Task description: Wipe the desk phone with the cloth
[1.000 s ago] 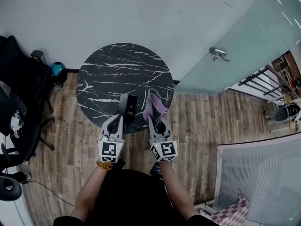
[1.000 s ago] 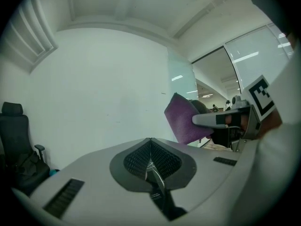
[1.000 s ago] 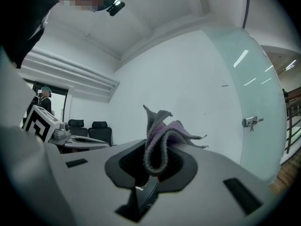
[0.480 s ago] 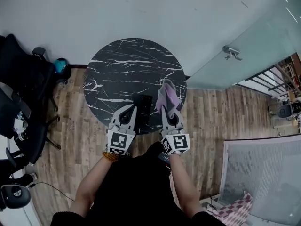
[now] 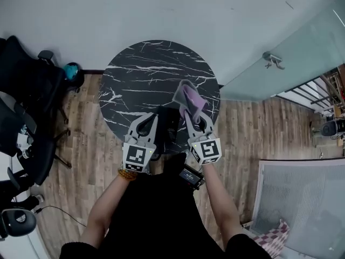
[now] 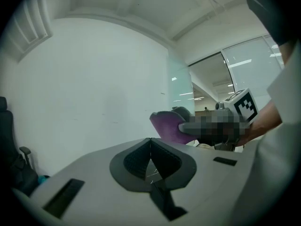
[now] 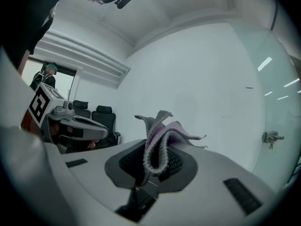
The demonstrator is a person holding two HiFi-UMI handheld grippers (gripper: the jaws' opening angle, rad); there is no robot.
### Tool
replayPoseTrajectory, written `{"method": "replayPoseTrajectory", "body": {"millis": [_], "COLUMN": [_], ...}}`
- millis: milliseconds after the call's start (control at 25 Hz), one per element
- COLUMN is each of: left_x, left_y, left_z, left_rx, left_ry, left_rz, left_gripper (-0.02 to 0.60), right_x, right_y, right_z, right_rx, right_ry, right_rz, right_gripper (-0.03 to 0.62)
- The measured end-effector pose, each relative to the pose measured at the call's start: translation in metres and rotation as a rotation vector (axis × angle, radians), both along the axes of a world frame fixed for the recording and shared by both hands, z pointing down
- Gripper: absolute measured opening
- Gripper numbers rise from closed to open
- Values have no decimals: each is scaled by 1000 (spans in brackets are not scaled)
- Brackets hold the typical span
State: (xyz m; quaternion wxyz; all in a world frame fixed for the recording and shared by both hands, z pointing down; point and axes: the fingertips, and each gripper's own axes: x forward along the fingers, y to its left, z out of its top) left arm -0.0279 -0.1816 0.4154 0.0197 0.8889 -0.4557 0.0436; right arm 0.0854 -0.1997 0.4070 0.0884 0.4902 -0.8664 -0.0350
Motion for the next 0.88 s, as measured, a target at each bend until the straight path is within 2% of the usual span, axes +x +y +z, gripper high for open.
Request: {"method": "replayPoseTrajectory", "body": {"millis": [320,480,640,760,880], "left_x": [-2,2,6,4,2], "left_y": [-6,-3,2,0,1], "left_z": [22,31,41,49,52], "left_rx": [-65,-89,-118,-138,-152], "left_ry": [-3,-2,-11,-11,-18], "left_rz": [-1,14,23,18,8], "left_gripper": [12,12,12,12,12], "right_x": [-29,-29,-24,-17,-15], "right_y": [-25,-42,-53,-62,-65], "right_z": [43,57,96,134,158], "right_rx": [-108,-107,-260,-384,-431], "right_ry": [168,208,246,330,426], "right_rz": [-144,-185,-202,-204,-194], "right_gripper": [55,55,55,55,55]}}
